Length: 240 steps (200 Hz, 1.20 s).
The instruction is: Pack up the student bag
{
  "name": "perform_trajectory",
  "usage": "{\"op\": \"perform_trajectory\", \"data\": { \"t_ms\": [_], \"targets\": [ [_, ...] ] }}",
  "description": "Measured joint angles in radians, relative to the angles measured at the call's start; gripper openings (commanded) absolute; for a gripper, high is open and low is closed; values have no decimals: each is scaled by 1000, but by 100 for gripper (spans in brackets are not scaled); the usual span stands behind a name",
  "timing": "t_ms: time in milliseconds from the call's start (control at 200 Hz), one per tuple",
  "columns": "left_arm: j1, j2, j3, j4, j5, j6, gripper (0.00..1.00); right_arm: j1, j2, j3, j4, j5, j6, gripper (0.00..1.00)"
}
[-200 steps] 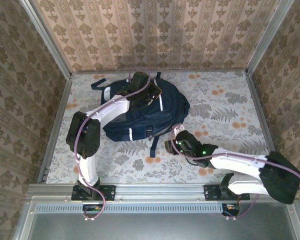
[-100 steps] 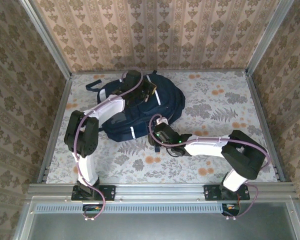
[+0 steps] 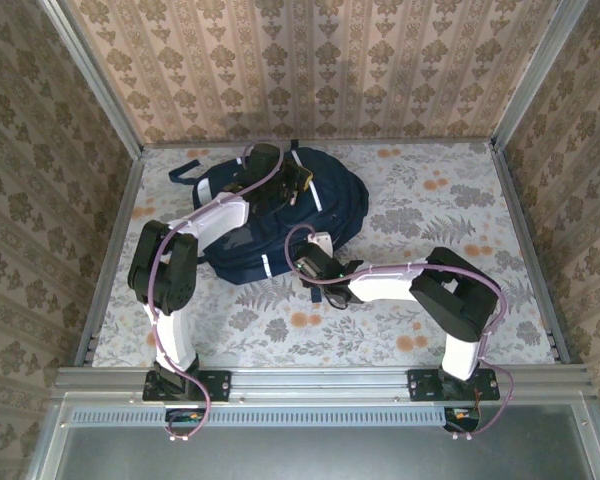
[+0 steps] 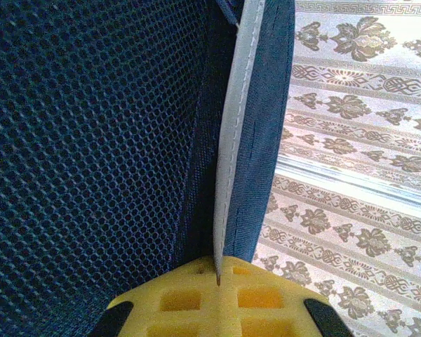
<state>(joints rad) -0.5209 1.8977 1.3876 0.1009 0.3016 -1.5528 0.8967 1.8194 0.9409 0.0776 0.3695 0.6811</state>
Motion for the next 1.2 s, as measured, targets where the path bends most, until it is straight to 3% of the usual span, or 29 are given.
{"op": "perform_trajectory", "data": {
  "t_ms": [275,495,615,760,870,1200],
  "targets": [
    [4,-1,-52,44,18,0,0,-11,-31,-56,12,21,0,17],
    [12,-2,-66,66,39,0,0,-150,-210,-230,37,35,6,13],
    [12,-2,-66,72,43,0,0,-188,-268,-294,105,-13,-46,20],
    [14,-2,-66,72,48,0,0,-147,-273,-304,189,-123,-144,26],
    [18,-2,-66,72,58,0,0,-111,-236,-255,196,-167,-157,40],
    [26,-2,-66,87,78,-11,0,-68,-63,-111,192,-202,-128,38]
  ]
}}
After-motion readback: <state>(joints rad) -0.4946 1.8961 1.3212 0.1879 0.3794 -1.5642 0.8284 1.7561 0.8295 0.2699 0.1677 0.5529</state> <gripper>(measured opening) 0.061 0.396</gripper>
